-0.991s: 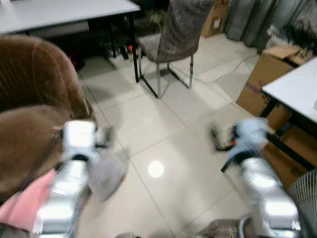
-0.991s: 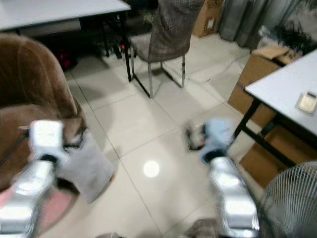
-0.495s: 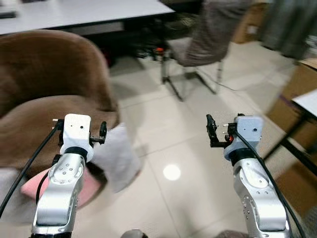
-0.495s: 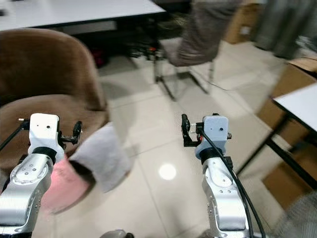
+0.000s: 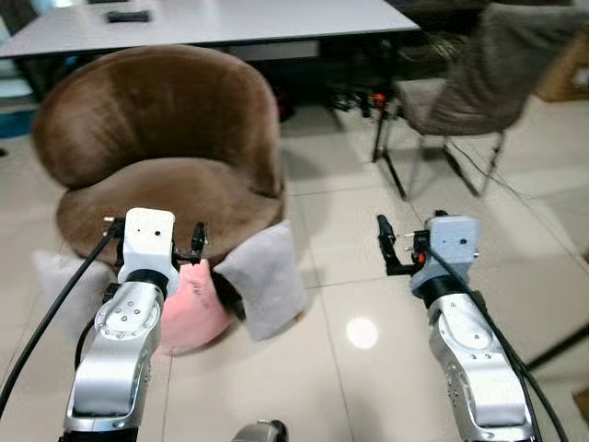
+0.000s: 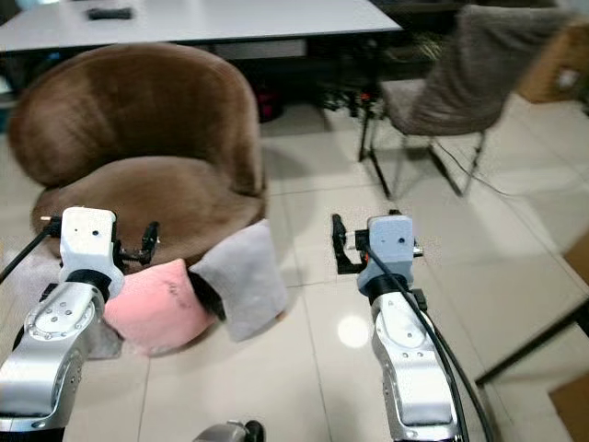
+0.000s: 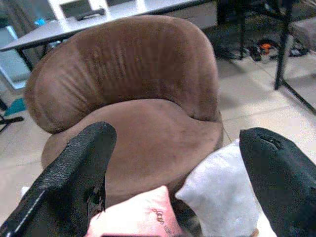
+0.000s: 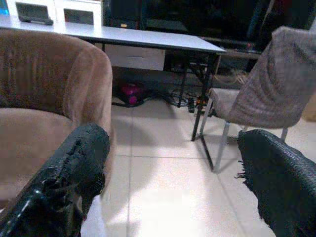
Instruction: Move the pillow to the sofa from floor
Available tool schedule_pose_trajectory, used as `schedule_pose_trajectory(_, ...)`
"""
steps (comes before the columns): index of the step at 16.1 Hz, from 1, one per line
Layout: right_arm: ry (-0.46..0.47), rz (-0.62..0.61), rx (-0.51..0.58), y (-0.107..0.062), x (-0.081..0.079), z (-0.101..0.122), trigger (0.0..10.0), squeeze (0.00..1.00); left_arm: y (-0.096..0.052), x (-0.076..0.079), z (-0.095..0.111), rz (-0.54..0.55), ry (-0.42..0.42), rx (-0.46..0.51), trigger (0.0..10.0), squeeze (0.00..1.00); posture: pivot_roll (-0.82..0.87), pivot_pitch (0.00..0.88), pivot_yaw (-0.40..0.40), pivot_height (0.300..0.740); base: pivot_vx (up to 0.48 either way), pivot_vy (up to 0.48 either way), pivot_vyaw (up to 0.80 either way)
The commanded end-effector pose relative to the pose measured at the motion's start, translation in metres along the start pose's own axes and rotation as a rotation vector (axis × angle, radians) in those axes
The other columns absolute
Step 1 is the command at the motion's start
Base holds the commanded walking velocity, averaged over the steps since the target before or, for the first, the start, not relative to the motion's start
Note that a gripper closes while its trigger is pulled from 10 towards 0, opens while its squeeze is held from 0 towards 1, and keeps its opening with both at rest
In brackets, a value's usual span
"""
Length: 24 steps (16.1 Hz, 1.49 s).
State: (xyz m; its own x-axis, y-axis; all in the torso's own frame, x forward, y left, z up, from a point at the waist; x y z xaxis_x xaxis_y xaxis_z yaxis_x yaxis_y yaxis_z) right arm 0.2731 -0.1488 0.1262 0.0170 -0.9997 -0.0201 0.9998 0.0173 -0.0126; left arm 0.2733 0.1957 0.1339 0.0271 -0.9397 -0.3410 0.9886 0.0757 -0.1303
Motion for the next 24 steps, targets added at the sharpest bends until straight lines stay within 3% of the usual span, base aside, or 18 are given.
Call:
schedule_pose_trajectory(1, -0.008, -0.022, -0.009, 0.001, 0.004, 0.0, 10.0, 1.0, 0.002, 0.0, 0.006, 0.01, 0.001, 0.043, 10.0, 0.0, -0.06, 0.0, 0.035, 0.74, 0.0, 0.0, 0.52)
schedule_pose_trajectory(3, 0.021, -0.007, -0.008, 0.0, 0.005, 0.002, 10.0, 1.0, 0.001, -0.001, 0.013, 0.043, -0.002, 0.126, 10.0, 0.0, -0.06, 0.0, 0.033, 0.74, 0.0, 0.0, 0.48)
schedule_pose_trajectory(6, 0.018, -0.054, -0.02, -0.002, 0.006, -0.006, 10.0, 1.0, 0.002, 0.005, -0.001, -0.027, -0.028, 0.024, 10.0, 0.0, -0.08, 0.0, 0.034, 0.74, 0.0, 0.0, 0.42)
schedule_pose_trajectory(8, 0.019, -0.058, 0.019, -0.002, 0.006, -0.001, 10.0, 1.0, 0.002, 0.009, 0.0, -0.051, -0.04, 0.051, 10.0, 0.0, -0.08, 0.0, 0.037, 0.74, 0.0, 0.0, 0.0)
schedule_pose_trajectory(10, 0.093, -0.04, -0.074, -0.002, 0.004, -0.007, 10.0, 1.0, 0.001, 0.01, 0.001, -0.054, -0.038, 0.063, 10.0, 0.0, -0.07, 0.0, 0.032, 0.74, 0.264, 0.0, 0.0)
schedule_pose_trajectory(11, 0.116, -0.01, -0.062, -0.004, 0.001, -0.005, 10.0, 1.0, 0.0, 0.009, 0.0, -0.058, -0.04, 0.055, 10.0, 0.0, -0.07, 0.0, 0.032, 0.74, 0.307, 0.0, 0.0)
schedule_pose_trajectory(12, 0.11, -0.006, -0.046, -0.005, 0.0, -0.004, 10.0, 0.0, -0.002, 0.01, -0.002, -0.067, -0.036, 0.047, 10.0, 0.0, -0.07, 0.0, 0.035, 0.74, 0.311, 0.0, 0.0)
schedule_pose_trajectory(17, 0.149, -0.031, -0.087, -0.003, 0.002, -0.01, 10.0, 0.0, -0.004, 0.016, -0.003, -0.092, -0.031, 0.049, 10.0, 0.0, -0.06, 0.0, 0.024, 0.74, 0.362, 0.0, 0.0)
schedule_pose_trajectory(18, 0.141, -0.034, -0.08, -0.002, 0.004, -0.01, 10.0, 0.0, -0.003, 0.016, -0.002, -0.091, -0.031, 0.052, 10.0, 0.0, -0.06, 0.0, 0.02, 0.74, 0.39, 0.0, 0.0)
schedule_pose_trajectory(19, 0.043, -0.082, -0.051, 0.0, 0.01, -0.007, 10.0, 0.0, -0.003, 0.015, -0.002, -0.087, -0.031, 0.052, 10.0, 0.0, -0.06, 0.0, 0.02, 0.74, 0.39, 0.0, 0.0)
schedule_pose_trajectory(20, 0.03, -0.079, -0.047, 0.001, 0.011, -0.007, 10.0, 0.0, -0.003, 0.014, -0.002, -0.085, -0.032, 0.052, 10.0, 0.0, -0.06, 0.0, 0.019, 0.74, 0.39, 0.0, 0.0)
schedule_pose_trajectory(23, 0.004, -0.048, 0.02, 0.002, 0.005, 0.0, 10.0, 0.0, -0.003, 0.014, -0.003, -0.085, -0.028, 0.049, 10.0, 0.0, -0.06, 0.0, 0.02, 0.74, 0.39, 0.0, 0.0)
schedule_pose_trajectory(24, 0.059, -0.029, -0.019, 0.003, 0.002, -0.002, 10.0, 0.0, -0.003, 0.013, -0.003, -0.085, -0.027, 0.05, 10.0, 0.0, -0.06, 0.0, 0.022, 0.74, 0.386, 0.0, 0.0)
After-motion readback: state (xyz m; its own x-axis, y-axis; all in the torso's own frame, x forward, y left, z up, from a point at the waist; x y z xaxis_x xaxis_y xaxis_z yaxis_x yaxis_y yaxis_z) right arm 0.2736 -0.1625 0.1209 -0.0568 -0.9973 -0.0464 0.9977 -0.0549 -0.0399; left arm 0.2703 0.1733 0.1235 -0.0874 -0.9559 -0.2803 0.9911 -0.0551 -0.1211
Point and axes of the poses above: a point about 5 cm out from each wrist's last joint towards the gripper, its own y axis pointing out of the wrist towards the gripper, its own z axis along the axis of the wrist's last joint, x = y × z, the point moved 1 cm from there along y, pointing out of the wrist towards the gripper, and after that the axes turned 8 degrees about y, right-handed, at the moved point
